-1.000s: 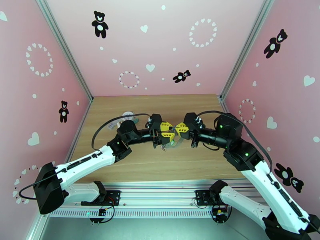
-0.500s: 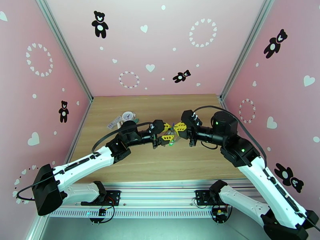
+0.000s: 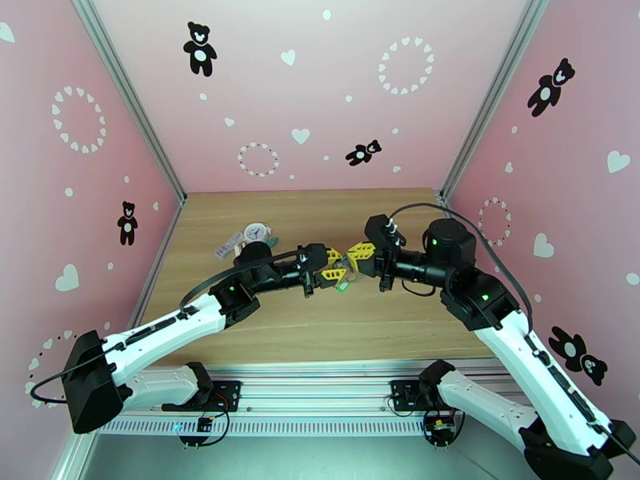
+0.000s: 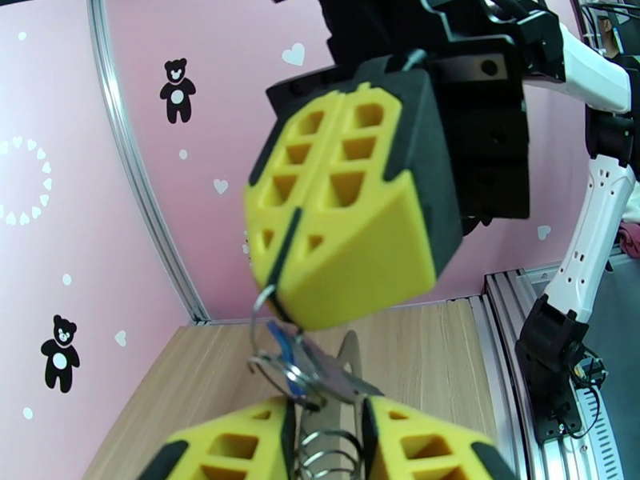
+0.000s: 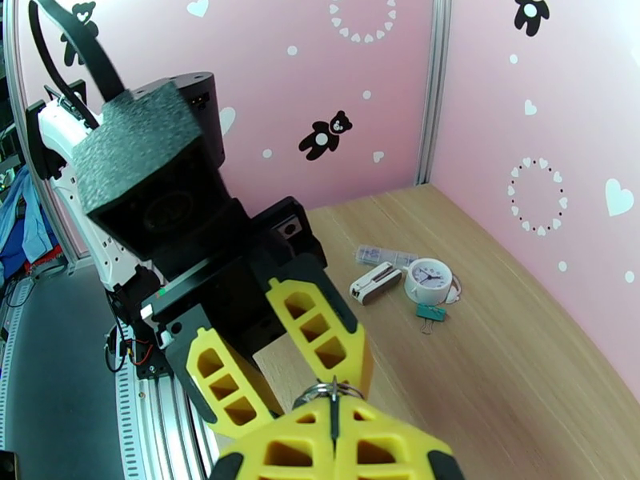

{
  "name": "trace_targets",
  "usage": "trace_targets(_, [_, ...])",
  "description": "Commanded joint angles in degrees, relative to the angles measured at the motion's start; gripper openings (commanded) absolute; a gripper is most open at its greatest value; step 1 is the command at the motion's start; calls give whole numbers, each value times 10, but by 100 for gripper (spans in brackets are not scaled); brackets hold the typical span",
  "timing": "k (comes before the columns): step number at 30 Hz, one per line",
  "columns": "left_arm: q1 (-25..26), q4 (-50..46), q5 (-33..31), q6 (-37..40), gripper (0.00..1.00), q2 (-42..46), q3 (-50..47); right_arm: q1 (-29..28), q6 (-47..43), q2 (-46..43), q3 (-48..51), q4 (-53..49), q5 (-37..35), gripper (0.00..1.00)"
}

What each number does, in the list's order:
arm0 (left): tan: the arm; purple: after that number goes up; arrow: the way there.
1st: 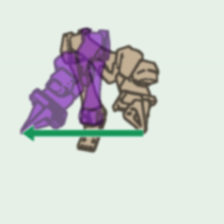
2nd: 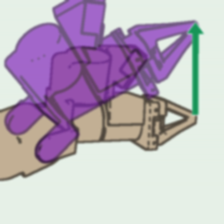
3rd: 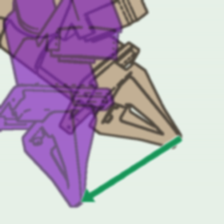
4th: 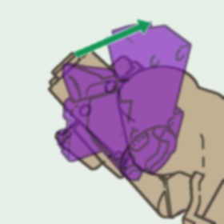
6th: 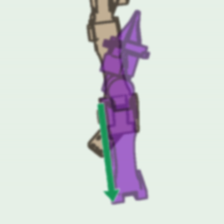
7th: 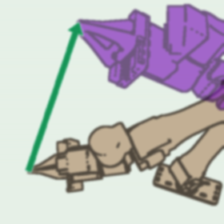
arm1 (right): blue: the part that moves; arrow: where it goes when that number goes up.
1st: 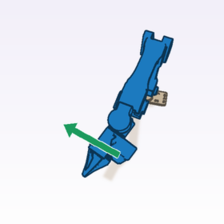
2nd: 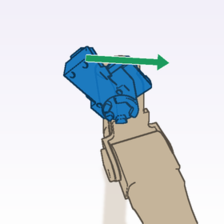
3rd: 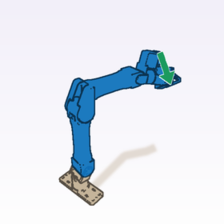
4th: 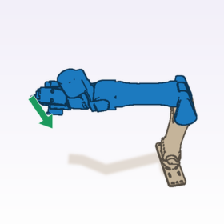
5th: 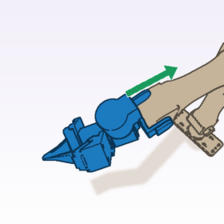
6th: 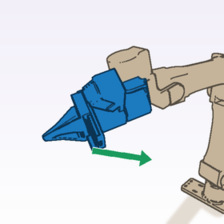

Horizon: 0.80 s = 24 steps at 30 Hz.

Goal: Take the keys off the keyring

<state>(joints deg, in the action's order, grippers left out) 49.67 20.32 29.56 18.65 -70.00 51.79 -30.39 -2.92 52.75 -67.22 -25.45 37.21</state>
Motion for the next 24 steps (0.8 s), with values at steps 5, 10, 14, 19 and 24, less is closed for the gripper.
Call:
trace_targets(5, [4, -34, 1, 39, 26, 15, -3, 3, 40, 7, -16, 48, 29, 0])
trace_targets(10, [5, -22, -25, 32, 24, 6, 4, 3, 50, 13, -15, 48, 31, 0])
trace_targets(14, [6, -3, -50, 24, 24, 0, 3, 3, 48, 11, -11, 46, 25, 0])
trace_targets(19, [7, 31, -48, 5, 25, -2, -5, 3, 52, 9, -7, 47, 15, 0])
trace_targets(24, [14, 56, -60, -15, 30, -11, -5, 3, 55, 9, -4, 50, 12, 0])
